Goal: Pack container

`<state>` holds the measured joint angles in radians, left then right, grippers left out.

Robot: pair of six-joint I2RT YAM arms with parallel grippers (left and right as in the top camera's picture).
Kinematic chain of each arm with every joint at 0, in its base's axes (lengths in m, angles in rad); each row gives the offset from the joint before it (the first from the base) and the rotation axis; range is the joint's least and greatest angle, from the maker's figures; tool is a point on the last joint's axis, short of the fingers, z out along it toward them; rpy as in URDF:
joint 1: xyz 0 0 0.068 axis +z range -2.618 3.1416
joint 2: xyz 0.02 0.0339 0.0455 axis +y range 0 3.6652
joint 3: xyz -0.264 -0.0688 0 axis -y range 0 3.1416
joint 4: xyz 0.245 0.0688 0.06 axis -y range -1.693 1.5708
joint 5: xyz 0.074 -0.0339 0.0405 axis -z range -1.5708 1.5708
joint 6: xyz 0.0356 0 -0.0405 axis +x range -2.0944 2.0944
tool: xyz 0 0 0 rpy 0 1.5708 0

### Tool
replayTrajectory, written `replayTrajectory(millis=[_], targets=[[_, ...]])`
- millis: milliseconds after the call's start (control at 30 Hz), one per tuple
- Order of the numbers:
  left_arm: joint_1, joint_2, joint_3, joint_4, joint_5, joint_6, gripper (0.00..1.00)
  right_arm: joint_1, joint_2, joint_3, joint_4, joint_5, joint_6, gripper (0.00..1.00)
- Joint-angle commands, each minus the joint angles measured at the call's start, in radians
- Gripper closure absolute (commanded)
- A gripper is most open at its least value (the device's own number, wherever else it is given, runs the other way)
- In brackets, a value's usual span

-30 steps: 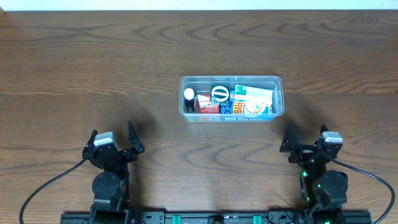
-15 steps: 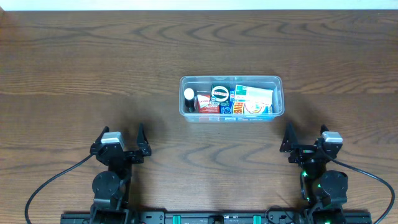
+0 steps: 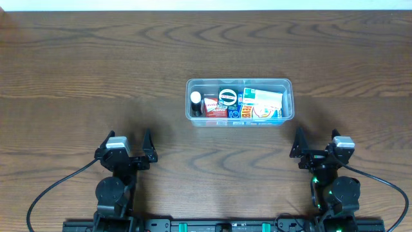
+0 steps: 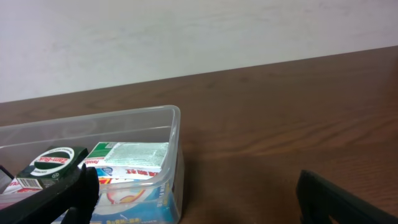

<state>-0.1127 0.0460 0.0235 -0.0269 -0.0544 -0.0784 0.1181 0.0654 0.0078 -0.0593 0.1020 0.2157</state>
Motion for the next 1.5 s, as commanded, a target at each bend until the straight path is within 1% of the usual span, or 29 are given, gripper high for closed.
replayTrajectory(millis=[0,567,767,1467], targets=[[0.005,0.005,-0.019,-0.04,-0.001,-0.006,0.02,0.0,0.001,-0.002,-0.002,0.006,-0.015,0.01],[0.005,0.005,-0.019,-0.04,-0.001,-0.006,0.02,0.0,0.001,-0.002,-0.002,0.006,-0.015,0.01],[0.005,-0.039,-0.019,-0.04,-0.001,-0.006,0.02,0.0,0.001,-0.002,-0.002,0.006,-0.015,0.01],[0.005,-0.042,-0.019,-0.04,-0.001,-0.006,0.02,0.0,0.001,-0.002,-0.002,0.006,-0.015,0.01]])
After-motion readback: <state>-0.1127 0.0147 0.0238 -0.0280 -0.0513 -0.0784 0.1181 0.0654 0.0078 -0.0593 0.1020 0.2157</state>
